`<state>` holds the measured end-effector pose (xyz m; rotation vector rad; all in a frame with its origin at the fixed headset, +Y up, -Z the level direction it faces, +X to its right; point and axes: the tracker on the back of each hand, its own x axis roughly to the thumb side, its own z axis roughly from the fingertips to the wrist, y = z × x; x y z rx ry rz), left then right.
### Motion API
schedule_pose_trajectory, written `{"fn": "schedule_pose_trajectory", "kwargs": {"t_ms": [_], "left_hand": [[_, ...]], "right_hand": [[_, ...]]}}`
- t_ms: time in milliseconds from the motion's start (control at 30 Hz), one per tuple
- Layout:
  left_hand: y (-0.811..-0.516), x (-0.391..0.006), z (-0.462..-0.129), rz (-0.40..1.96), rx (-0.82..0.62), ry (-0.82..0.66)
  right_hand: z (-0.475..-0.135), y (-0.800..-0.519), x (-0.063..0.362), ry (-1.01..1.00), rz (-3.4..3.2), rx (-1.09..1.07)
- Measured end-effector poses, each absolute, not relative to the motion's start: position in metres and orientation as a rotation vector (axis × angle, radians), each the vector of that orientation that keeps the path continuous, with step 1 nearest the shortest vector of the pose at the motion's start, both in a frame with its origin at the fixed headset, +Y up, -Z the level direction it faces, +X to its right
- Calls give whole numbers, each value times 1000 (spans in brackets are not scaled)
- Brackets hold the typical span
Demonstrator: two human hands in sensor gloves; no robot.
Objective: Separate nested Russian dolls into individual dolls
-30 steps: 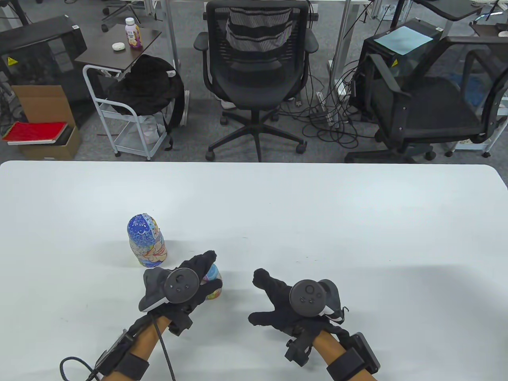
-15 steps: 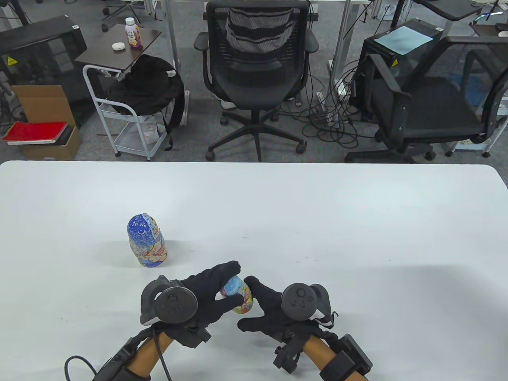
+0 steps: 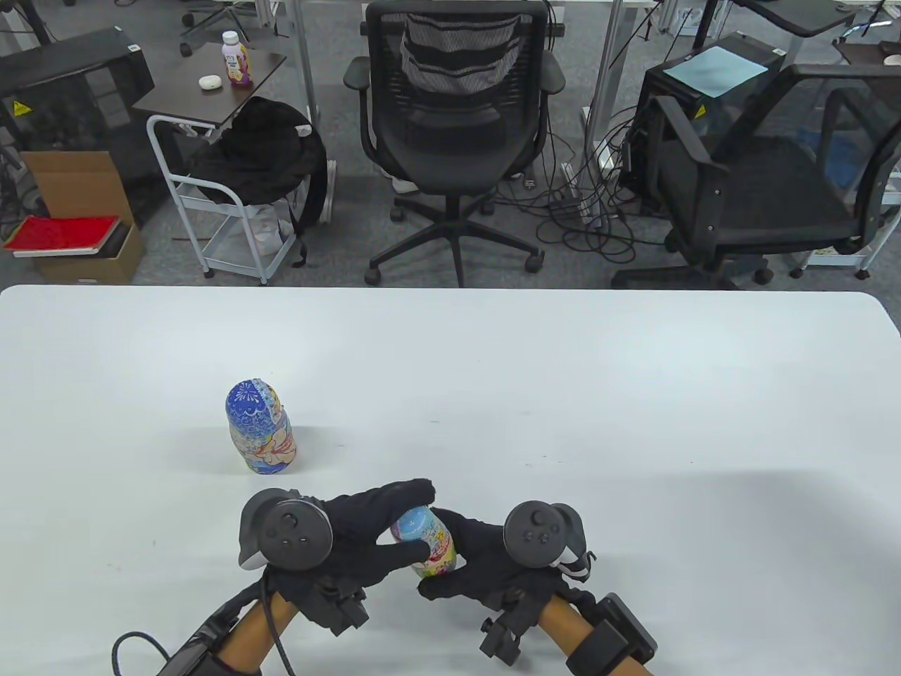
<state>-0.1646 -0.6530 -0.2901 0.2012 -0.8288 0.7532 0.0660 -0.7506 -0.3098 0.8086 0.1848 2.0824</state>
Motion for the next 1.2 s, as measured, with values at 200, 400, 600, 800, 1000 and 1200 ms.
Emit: {"fn": "schedule_pose_trajectory", "kwargs": {"t_ms": [200, 400, 600, 800, 1000, 1200], "left_hand": [[-630, -191, -284, 747, 301, -790], [-643, -221, -293, 515, 299, -598], [-682, -244, -308, 400, 140, -446], [-705, -246, -318, 282, 58, -385], [-727, -242, -325, 181, -30, -360], [-738, -247, -332, 162, -61, -347]], "right_hand": [[-311, -753, 67, 183, 2109, 806], [-312, -752, 71, 151, 2117, 790], [-312, -752, 74, 146, 2115, 781], [-311, -752, 72, 153, 2109, 794], [-311, -752, 73, 153, 2106, 795], [-310, -753, 73, 159, 2113, 798]]}}
